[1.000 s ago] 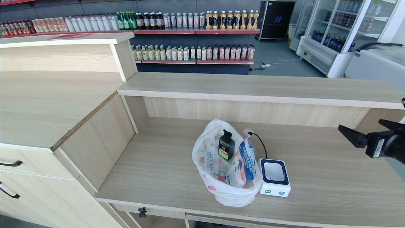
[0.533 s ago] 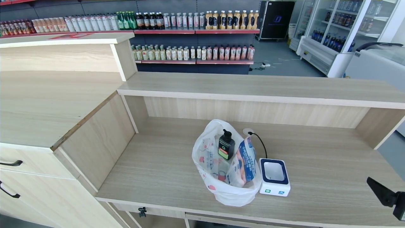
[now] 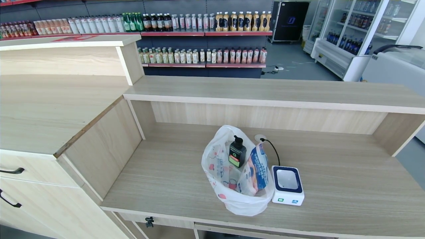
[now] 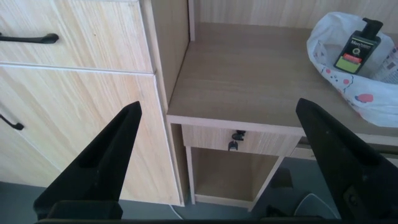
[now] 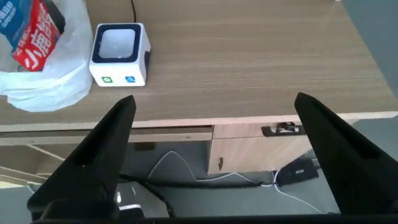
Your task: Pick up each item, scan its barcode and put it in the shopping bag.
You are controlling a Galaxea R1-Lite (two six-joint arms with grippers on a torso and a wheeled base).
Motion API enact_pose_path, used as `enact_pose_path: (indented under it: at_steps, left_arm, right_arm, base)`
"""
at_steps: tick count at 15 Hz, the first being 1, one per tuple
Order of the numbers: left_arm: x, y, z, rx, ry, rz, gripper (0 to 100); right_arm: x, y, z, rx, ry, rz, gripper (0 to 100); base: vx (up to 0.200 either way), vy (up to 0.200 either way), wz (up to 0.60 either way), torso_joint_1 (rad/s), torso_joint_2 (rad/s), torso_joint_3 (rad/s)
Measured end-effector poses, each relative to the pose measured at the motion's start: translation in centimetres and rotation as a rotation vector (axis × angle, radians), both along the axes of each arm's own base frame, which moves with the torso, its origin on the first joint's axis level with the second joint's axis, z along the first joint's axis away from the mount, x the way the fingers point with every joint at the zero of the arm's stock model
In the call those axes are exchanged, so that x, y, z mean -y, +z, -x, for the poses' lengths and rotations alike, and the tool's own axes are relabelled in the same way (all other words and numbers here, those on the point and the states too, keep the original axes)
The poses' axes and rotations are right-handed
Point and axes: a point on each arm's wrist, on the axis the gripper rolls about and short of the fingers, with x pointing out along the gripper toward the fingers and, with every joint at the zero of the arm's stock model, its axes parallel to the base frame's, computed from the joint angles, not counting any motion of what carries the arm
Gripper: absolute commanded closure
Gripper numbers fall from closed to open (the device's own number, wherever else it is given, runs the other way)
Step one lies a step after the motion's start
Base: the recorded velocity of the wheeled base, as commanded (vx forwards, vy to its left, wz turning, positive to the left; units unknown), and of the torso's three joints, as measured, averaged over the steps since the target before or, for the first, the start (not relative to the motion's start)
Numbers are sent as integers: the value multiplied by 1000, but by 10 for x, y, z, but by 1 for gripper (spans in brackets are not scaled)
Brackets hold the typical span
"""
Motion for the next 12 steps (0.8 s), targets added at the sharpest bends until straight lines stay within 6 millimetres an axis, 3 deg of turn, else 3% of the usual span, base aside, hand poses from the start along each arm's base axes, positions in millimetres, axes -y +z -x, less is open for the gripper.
enact_pose_path:
  at_steps: [4,12]
  left_arm:
    - [0,0,0,0,0,0,0]
    - [0,0,0,0,0,0,0]
  right_arm:
    - [-1,-7,14,121,62,-22,0]
    - [-1,-8,17,161,63,-24,0]
  base:
    - [0,0,0,0,0,0]
    - [0,0,0,0,0,0]
